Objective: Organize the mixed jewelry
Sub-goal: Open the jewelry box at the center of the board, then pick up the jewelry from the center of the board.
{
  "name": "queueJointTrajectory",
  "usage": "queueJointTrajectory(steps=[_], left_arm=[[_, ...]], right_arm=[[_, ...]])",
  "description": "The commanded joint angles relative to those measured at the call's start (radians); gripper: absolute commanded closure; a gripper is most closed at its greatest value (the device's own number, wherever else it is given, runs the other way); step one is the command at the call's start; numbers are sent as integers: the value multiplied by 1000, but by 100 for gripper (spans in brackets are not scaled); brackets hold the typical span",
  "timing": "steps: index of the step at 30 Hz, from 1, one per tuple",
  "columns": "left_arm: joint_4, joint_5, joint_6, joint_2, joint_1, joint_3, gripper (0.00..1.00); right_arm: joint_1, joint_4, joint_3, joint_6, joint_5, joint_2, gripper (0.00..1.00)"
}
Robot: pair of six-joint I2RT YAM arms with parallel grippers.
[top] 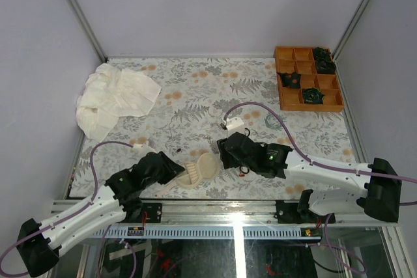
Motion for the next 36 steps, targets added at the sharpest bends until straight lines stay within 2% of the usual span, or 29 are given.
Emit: queueJointTrajectory(steps=[1,8,13,15,27,36], left_arm=[[-2,-27,12,-3,-2,36,72],[8,-17,15,12,-1,39,74],[24,-4,13,26,-2,30,78],[25,-2,11,21,-3,23,80],[-2,9,-3,-45,-4,-36,84],[-8,7,-15,-89,-1,-76,83]], right_arm=[[-7,-52,22,0,80,-15,41],[-80,-117,-1,25,59,-12,45],[-149,-105,-39,16,-13,4,63],[-162,-96,-55,13,-34,21,66],[-209,-7,-183,33,-128,57,62],[-217,36,-194,27,-159,112,62]])
